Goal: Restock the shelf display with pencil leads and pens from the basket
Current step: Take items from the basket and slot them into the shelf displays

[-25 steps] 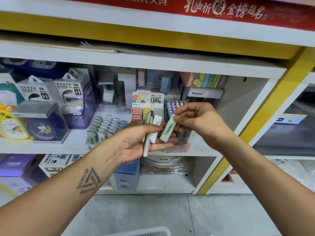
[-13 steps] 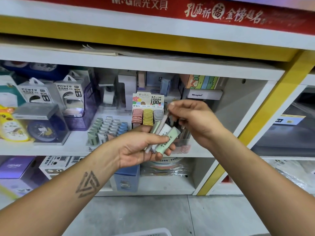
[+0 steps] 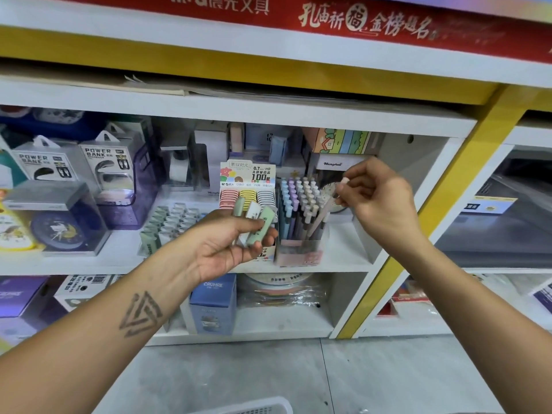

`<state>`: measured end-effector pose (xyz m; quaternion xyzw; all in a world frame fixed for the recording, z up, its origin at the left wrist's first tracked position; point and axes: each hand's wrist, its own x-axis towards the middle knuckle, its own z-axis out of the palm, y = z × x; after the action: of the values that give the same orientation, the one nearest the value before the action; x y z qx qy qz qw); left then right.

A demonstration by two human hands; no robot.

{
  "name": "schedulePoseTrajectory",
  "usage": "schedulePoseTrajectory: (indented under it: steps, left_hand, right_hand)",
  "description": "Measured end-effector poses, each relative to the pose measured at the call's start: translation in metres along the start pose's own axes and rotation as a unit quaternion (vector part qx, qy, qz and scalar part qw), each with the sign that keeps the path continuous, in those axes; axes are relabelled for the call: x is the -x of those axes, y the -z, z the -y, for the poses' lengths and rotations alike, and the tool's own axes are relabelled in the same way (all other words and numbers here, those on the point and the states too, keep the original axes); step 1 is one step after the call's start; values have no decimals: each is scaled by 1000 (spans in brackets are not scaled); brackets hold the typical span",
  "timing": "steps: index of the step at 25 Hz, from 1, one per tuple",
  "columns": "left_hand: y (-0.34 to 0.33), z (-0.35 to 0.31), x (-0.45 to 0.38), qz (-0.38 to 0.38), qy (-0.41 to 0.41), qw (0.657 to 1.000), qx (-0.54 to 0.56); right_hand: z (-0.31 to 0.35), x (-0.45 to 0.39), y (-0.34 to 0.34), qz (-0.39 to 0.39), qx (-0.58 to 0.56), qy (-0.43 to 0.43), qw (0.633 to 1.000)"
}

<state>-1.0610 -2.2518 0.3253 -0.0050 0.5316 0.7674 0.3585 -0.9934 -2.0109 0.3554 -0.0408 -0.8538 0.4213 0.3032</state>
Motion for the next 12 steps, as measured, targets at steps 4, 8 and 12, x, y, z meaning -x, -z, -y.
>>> schedulePoseTrajectory:
  steps: [4, 8, 12]
  left_hand:
    - [-2, 6, -5, 4, 6, 1000, -5]
    - [-2, 7, -7, 2, 8, 1000, -7]
    - [-2, 7, -6, 13, 10, 1000, 1]
  right_hand:
    - [-7, 10, -12, 75, 92, 43, 992]
    - [-8, 12, -19, 108, 144, 73, 981]
    - [-7, 11, -14, 126, 149, 76, 978]
